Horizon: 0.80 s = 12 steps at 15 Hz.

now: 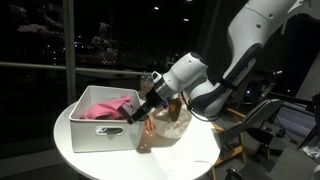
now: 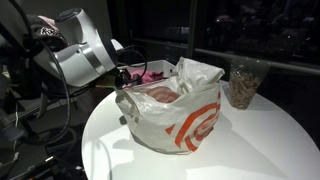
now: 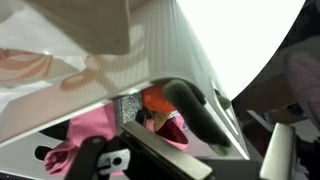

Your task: Remove the duster from the plastic and put it in the basket

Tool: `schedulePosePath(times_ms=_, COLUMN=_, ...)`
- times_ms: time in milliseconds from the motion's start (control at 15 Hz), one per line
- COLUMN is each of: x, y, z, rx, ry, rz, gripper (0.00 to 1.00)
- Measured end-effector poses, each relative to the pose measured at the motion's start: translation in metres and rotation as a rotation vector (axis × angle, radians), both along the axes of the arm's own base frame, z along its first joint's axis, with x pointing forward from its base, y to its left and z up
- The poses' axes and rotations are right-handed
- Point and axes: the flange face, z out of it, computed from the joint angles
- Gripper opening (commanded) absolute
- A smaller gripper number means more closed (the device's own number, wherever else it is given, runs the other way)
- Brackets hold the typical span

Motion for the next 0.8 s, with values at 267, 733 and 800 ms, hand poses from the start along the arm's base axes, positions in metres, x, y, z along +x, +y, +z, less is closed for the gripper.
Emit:
schedulePosePath(times_ms=267, x=-0.021, y=0.002, z=0.019, rx=-0.05, ry=-0.025, rz=-0.021, gripper=1.0)
schedulePosePath(times_ms=733, x=-0.018, y=-0.025, z=0.045, rx=-0.152, ry=-0.034, rz=-0.259, gripper=1.0)
schedulePosePath(times_ms=800, x=-0.015, y=-0.031, z=0.048, rx=-0.17, ry=-0.022, rz=-0.307, gripper=1.0)
